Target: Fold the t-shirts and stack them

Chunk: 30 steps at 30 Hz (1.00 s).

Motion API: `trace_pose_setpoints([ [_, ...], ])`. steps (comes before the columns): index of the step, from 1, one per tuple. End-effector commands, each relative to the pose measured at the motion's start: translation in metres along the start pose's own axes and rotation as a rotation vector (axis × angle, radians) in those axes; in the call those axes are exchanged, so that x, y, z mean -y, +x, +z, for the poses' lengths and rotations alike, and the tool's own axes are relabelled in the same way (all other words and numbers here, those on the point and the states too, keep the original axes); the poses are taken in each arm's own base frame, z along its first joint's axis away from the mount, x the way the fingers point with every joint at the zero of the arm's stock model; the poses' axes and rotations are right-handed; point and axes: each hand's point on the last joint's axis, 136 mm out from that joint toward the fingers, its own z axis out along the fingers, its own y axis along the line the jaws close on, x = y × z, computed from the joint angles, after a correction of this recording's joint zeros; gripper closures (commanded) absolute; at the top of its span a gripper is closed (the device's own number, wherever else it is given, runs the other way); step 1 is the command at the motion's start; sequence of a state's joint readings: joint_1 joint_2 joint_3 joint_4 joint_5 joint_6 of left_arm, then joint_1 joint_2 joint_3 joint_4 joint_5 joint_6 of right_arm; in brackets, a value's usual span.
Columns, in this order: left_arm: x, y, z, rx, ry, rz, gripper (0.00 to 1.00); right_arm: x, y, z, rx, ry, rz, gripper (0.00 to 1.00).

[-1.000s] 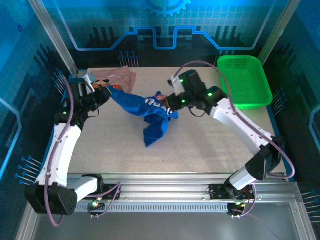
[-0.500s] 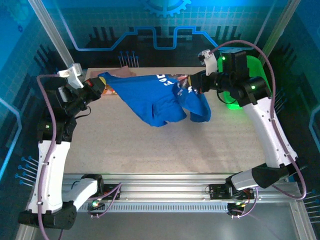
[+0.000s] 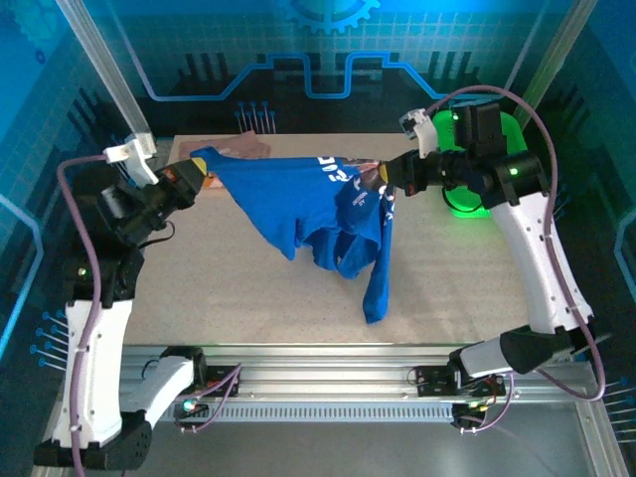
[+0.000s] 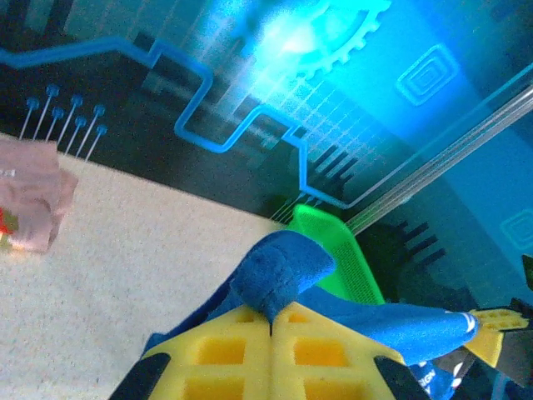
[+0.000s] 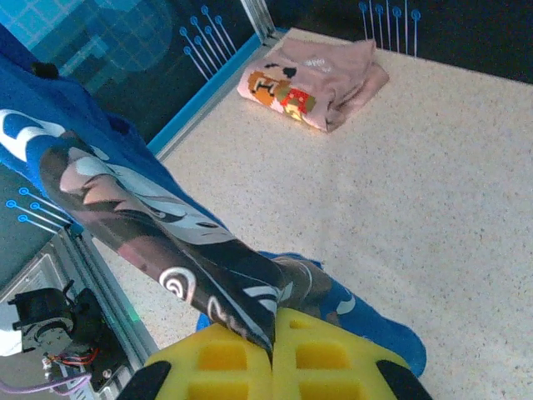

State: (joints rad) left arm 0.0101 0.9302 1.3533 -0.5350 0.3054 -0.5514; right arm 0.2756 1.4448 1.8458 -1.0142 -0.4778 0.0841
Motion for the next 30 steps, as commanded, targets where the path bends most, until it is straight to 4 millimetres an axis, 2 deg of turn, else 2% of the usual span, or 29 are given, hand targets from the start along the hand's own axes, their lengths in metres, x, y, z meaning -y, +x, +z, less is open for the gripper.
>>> trace_pose_setpoints([
  [1, -0.047, 0.012, 0.038, -0.053, -0.134, -0.053, 1.00, 0.050, 0.021, 0.037, -0.130, 0.055, 0.099, 0.97],
  [4, -0.084, 0.027, 0.079, -0.133, -0.215, -0.045, 1.00, 0.094, 0.036, 0.088, -0.263, 0.081, 0.160, 0.95],
  [7, -0.124, 0.045, 0.124, -0.217, -0.279, -0.042, 1.00, 0.148, 0.044, 0.137, -0.348, 0.156, 0.220, 0.85],
  [8, -0.140, 0.051, 0.138, -0.230, -0.309, -0.049, 1.00, 0.167, 0.040, 0.151, -0.347, 0.196, 0.226, 0.80],
  [9, -0.154, 0.054, 0.148, -0.239, -0.342, -0.047, 0.96, 0.182, 0.035, 0.161, -0.332, 0.234, 0.225, 0.69],
  [10, -0.166, 0.056, 0.157, -0.250, -0.369, -0.049, 0.74, 0.199, 0.027, 0.167, -0.304, 0.290, 0.232, 0.59],
  [11, -0.172, 0.056, 0.164, -0.255, -0.384, -0.061, 0.56, 0.211, 0.021, 0.168, -0.279, 0.336, 0.249, 0.52],
  [12, -0.172, 0.056, 0.167, -0.259, -0.387, -0.083, 0.43, 0.215, 0.013, 0.165, -0.253, 0.357, 0.271, 0.46],
  [14, -0.157, 0.053, 0.164, -0.258, -0.362, -0.112, 0.29, 0.206, 0.005, 0.155, -0.227, 0.345, 0.277, 0.41],
  [15, -0.147, 0.054, 0.156, -0.255, -0.357, -0.112, 0.16, 0.198, 0.006, 0.148, -0.231, 0.348, 0.264, 0.39],
  [17, -0.131, 0.067, 0.137, -0.280, -0.348, -0.136, 0.07, 0.183, 0.022, 0.130, -0.260, 0.372, 0.254, 0.37],
  [19, -0.127, 0.094, 0.113, -0.342, -0.359, -0.184, 0.07, 0.165, 0.051, 0.113, -0.300, 0.378, 0.269, 0.34],
  [21, -0.130, 0.131, 0.090, -0.425, -0.370, -0.245, 0.07, 0.142, 0.081, 0.099, -0.312, 0.330, 0.317, 0.31],
  [23, -0.132, 0.166, 0.076, -0.502, -0.356, -0.315, 0.07, 0.125, 0.115, 0.089, -0.339, 0.298, 0.372, 0.29],
  [26, -0.138, 0.210, 0.070, -0.595, -0.348, -0.396, 0.10, 0.117, 0.156, 0.085, -0.385, 0.285, 0.424, 0.28],
  [30, -0.140, 0.239, 0.083, -0.686, -0.338, -0.407, 0.18, 0.121, 0.185, 0.091, -0.401, 0.279, 0.480, 0.28],
])
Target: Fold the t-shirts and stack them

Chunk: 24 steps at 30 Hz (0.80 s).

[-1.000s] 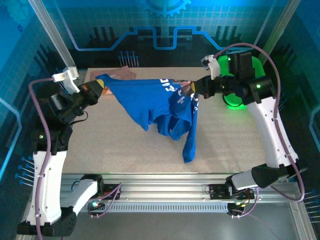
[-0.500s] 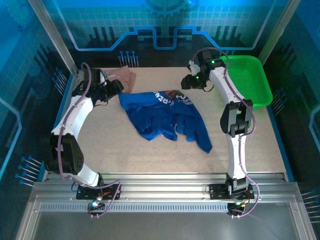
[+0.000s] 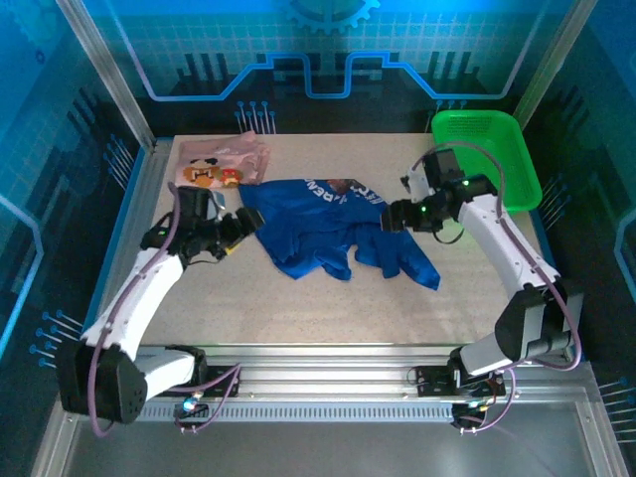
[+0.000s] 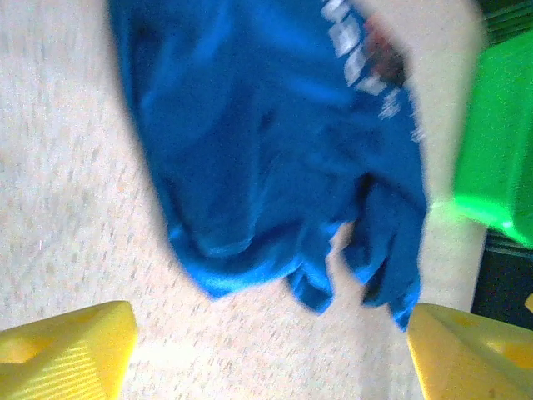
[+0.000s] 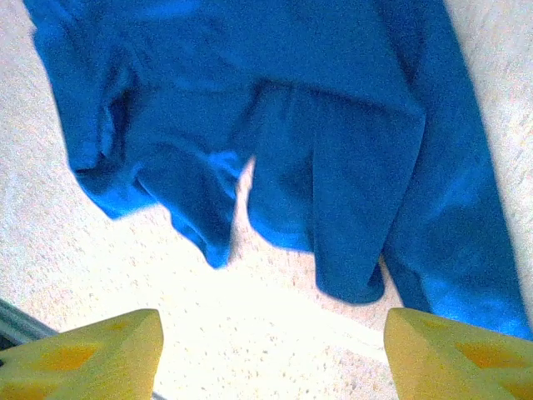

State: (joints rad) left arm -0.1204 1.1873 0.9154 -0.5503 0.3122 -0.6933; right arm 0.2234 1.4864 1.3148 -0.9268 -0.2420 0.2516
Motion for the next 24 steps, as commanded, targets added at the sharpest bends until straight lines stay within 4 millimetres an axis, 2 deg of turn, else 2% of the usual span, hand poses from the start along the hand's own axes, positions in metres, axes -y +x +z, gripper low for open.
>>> trace_pose_setpoints([
  [1, 0.002, 0.020, 0.025, -0.128, 0.011, -0.042, 0.22, 0.005, 0.008, 0.029, -0.039, -0.039, 0.061, 0.28],
  [4, 0.008, 0.027, 0.050, -0.204, 0.027, -0.066, 0.28, 0.009, 0.012, 0.045, -0.073, -0.040, 0.080, 0.28],
  [8, -0.007, 0.035, 0.076, -0.258, -0.032, -0.101, 0.38, 0.007, 0.014, 0.058, -0.085, -0.065, 0.102, 0.28],
  [16, -0.022, 0.036, 0.104, -0.270, -0.098, -0.132, 0.46, 0.004, 0.017, 0.059, -0.081, -0.066, 0.085, 0.28],
  [24, -0.013, 0.025, 0.133, -0.258, -0.084, -0.144, 0.55, 0.011, 0.024, 0.067, -0.107, -0.043, 0.091, 0.29],
])
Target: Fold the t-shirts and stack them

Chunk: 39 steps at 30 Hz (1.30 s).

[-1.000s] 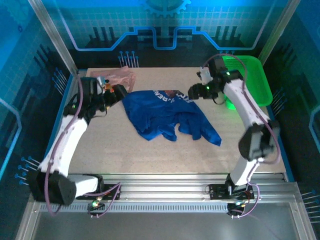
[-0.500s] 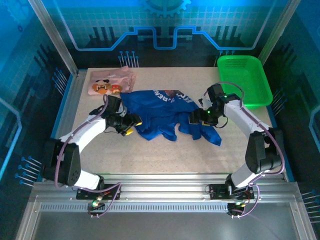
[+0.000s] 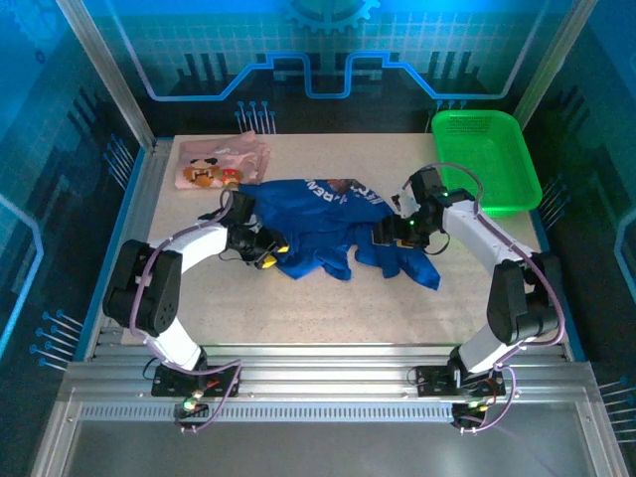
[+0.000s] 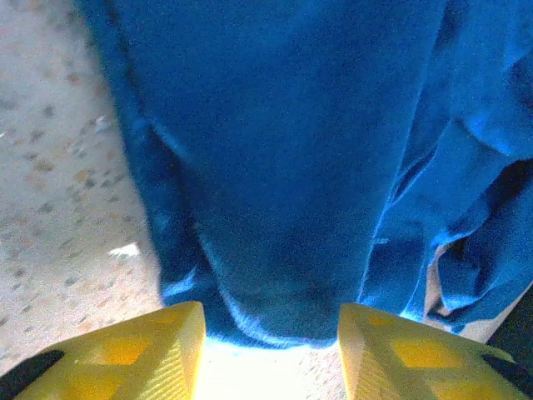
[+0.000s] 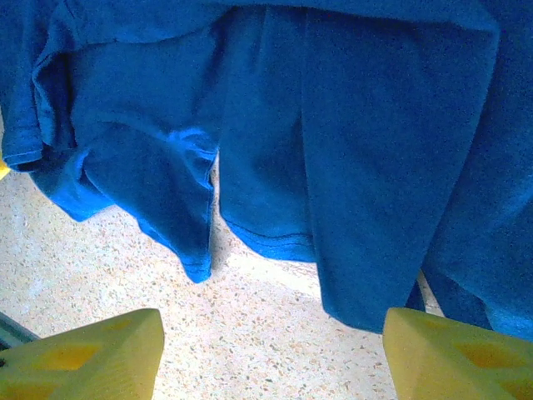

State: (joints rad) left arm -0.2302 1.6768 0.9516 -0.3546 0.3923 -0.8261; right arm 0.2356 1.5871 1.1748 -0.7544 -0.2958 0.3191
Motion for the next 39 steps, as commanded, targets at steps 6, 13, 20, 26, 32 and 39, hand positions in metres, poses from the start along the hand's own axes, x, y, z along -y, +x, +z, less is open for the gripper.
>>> trace_pose_setpoints([
  [6, 0.023, -0.014, 0.010, 0.017, 0.013, 0.031, 0.69, 0.006, 0.021, 0.006, -0.064, 0.019, 0.030, 0.30],
  [13, 0.033, -0.019, -0.001, 0.043, 0.009, 0.083, 1.00, 0.011, 0.053, 0.016, -0.123, 0.047, 0.050, 0.30],
  [20, 0.059, -0.024, -0.036, 0.109, 0.037, 0.157, 1.00, 0.010, 0.068, 0.040, -0.183, 0.128, 0.001, 0.32],
  [26, 0.069, -0.022, -0.057, 0.134, 0.060, 0.181, 1.00, 0.028, 0.072, 0.057, -0.217, 0.303, -0.003, 0.38],
  [32, 0.060, -0.020, -0.070, 0.144, 0.053, 0.177, 1.00, 0.052, 0.059, 0.059, -0.158, 0.459, 0.075, 0.78],
  [39, 0.036, -0.019, -0.097, 0.193, 0.049, 0.133, 1.00, 0.045, 0.045, 0.012, -0.062, 0.472, 0.034, 1.00],
])
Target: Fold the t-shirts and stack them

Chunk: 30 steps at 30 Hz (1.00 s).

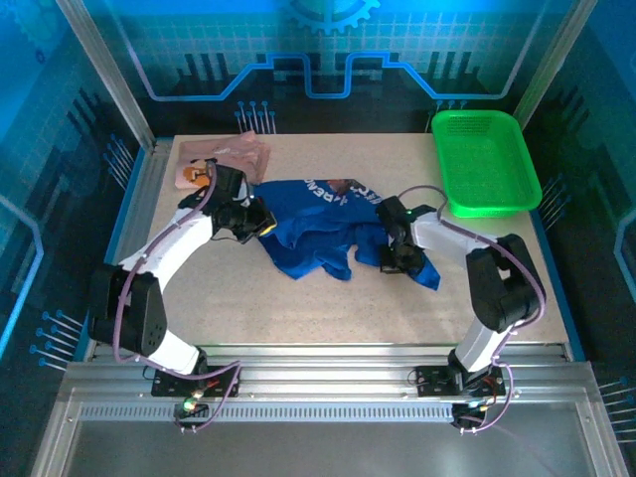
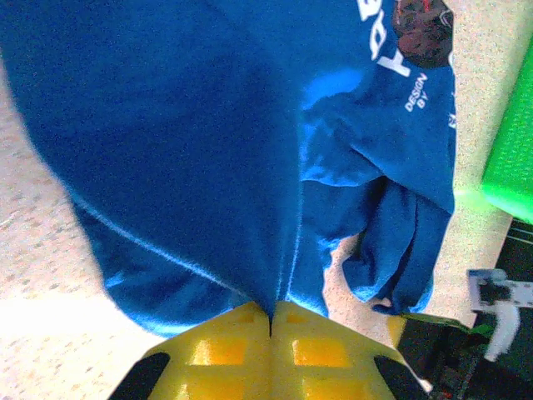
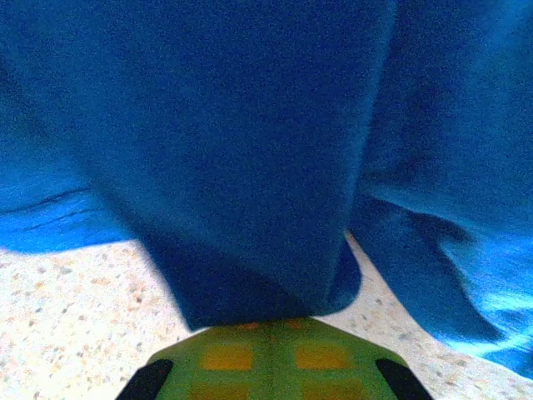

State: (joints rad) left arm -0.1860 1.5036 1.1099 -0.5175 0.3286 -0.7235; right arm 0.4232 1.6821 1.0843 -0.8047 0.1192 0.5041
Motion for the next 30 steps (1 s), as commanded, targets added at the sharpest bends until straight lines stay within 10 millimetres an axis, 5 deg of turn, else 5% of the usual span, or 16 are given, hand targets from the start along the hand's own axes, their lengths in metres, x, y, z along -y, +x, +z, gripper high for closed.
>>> trace_pose_setpoints([
  [1, -0.016, 0.002, -0.022, 0.028, -0.026, -0.010, 1.00, 0.014, -0.006, -0.040, 0.083, 0.023, 0.005, 1.00],
  [8, -0.008, -0.022, -0.063, 0.136, 0.019, -0.005, 1.00, 0.027, -0.030, -0.117, 0.283, -0.071, 0.029, 1.00],
  [13, 0.031, -0.054, -0.107, 0.253, 0.099, 0.056, 1.00, 0.033, -0.062, -0.187, 0.483, -0.182, 0.067, 1.00],
  [16, 0.056, -0.069, -0.124, 0.287, 0.153, 0.092, 1.00, 0.026, -0.073, -0.212, 0.523, -0.266, 0.028, 1.00],
  [17, 0.062, -0.071, -0.125, 0.282, 0.168, 0.098, 1.00, 0.019, -0.072, -0.210, 0.492, -0.301, -0.006, 1.00],
  [19, 0.068, -0.072, -0.120, 0.261, 0.202, 0.092, 1.00, 0.005, -0.060, -0.186, 0.349, -0.337, -0.081, 0.73],
  [22, 0.060, -0.067, -0.108, 0.237, 0.205, 0.064, 1.00, -0.011, -0.037, -0.141, 0.218, -0.314, -0.160, 0.50],
  [30, 0.036, -0.050, -0.089, 0.188, 0.175, 0.045, 1.00, -0.035, 0.011, -0.046, 0.012, -0.165, -0.351, 0.38],
])
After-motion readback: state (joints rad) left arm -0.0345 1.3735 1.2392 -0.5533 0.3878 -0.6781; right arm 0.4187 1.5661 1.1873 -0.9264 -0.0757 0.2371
